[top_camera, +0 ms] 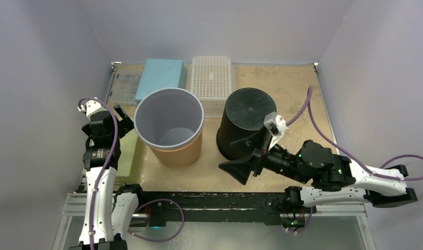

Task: Turn the large container upside down

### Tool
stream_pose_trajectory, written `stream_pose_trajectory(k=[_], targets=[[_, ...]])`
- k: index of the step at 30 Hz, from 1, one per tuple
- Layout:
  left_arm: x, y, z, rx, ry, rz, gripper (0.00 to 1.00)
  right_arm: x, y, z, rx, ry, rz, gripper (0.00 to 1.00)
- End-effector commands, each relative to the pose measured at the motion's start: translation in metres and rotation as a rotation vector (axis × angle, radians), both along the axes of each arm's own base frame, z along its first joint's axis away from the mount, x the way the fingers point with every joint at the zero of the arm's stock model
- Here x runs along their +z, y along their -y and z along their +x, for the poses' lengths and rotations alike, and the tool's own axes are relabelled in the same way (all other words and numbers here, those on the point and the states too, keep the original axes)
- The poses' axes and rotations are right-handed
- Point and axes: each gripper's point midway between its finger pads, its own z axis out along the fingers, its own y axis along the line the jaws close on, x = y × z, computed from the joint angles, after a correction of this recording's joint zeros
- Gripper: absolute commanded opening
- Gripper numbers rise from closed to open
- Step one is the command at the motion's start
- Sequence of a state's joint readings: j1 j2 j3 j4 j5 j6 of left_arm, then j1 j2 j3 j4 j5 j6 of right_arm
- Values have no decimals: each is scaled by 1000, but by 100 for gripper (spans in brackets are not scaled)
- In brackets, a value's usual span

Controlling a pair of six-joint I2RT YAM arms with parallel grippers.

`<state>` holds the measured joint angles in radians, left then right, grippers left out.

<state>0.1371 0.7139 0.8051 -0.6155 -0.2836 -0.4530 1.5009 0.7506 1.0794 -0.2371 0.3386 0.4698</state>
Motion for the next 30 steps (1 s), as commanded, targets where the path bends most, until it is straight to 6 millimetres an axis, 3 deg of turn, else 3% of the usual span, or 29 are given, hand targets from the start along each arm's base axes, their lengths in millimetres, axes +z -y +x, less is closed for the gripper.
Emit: stream_pose_trajectory(k=[1, 3, 5, 10, 15, 22, 30], targets=[[7, -1, 4, 1, 35, 1, 98, 6, 8, 41, -253, 4, -25, 99], [6, -1, 4, -1, 35, 0, 98, 3, 8, 52, -317, 36, -118, 99], [7, -1, 4, -1, 36, 0, 98, -12, 4, 68, -421, 57, -243, 99], [6, 0, 4, -2, 33, 0, 98, -37, 28, 101, -719, 102, -494, 99], [6, 0, 4, -3, 33, -1, 98, -45, 42, 115, -851, 163, -595, 99], [5, 0, 5, -8, 31, -2, 99, -64, 69, 153, -980, 118, -716, 99], [5, 1, 5, -9, 30, -3, 98, -78, 91, 174, -1073, 117, -821, 99]])
